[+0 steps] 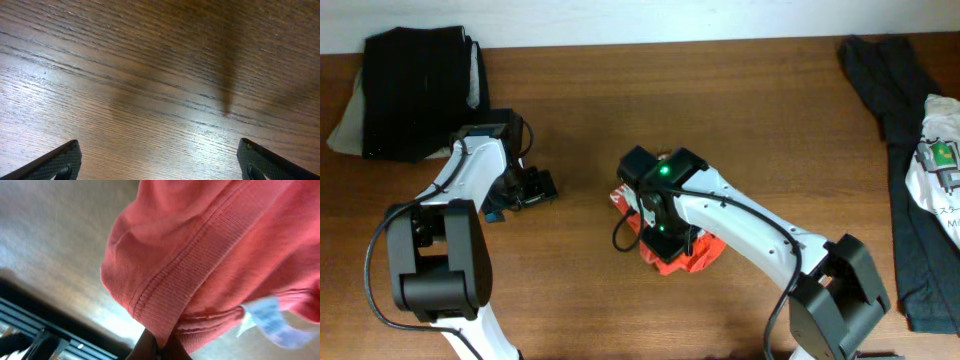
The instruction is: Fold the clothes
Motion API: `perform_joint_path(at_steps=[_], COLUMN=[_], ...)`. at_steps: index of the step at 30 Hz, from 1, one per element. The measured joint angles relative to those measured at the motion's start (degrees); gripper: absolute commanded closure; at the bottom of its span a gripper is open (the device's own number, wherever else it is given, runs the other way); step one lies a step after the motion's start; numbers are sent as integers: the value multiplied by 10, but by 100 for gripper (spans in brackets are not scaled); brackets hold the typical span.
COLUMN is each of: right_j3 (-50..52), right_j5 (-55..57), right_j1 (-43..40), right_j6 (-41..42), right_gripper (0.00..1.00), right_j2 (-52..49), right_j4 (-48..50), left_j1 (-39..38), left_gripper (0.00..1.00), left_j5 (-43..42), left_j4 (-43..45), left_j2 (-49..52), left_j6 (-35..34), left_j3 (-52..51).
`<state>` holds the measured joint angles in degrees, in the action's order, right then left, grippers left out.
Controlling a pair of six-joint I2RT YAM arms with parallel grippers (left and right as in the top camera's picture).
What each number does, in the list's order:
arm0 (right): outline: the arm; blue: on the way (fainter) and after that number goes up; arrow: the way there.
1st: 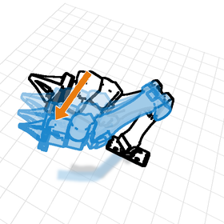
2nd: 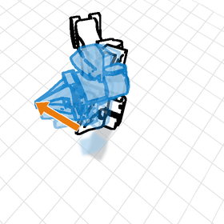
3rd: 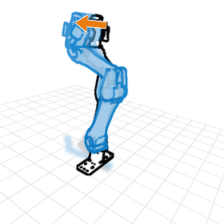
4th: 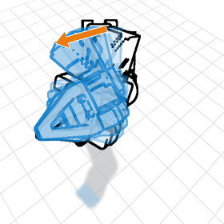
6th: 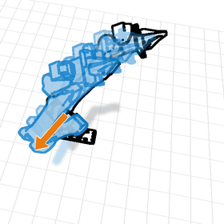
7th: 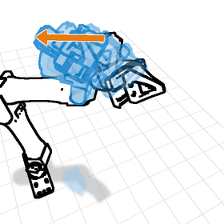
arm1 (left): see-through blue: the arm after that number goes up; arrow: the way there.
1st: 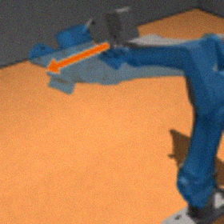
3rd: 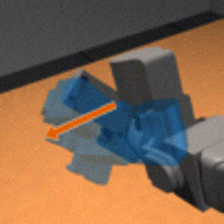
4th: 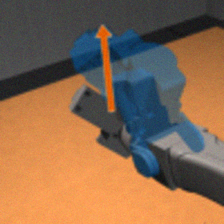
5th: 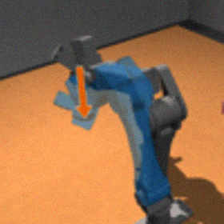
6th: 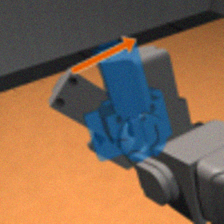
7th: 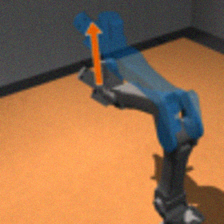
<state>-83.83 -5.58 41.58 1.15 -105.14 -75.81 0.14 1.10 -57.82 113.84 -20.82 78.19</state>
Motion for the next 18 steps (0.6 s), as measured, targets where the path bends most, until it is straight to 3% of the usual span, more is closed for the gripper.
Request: perform_joint_path(at_steps=[7,12,13,15,18], right_j3=[129,140,140,141,142], right_j5=[-18,-3,10,33,50], right_j1=[0,-2,-2,-8,-41], right_j6=[61,159,186,222,244], right_gripper=[96,96,90,55,42], right_j2=[0,1,5,25,73], right_j4=[60,38,32,15,-23], left_j1=[0,0,0,0,0], left_gripper=[1,1,1,1,1], left_j5=[0,0,0,0,0], left_j4=[0,0,0,0,0], left_j2=[0,0,0,0,0], left_j6=[0,0,0,0,0], left_j3=[0,0,0,0,0])
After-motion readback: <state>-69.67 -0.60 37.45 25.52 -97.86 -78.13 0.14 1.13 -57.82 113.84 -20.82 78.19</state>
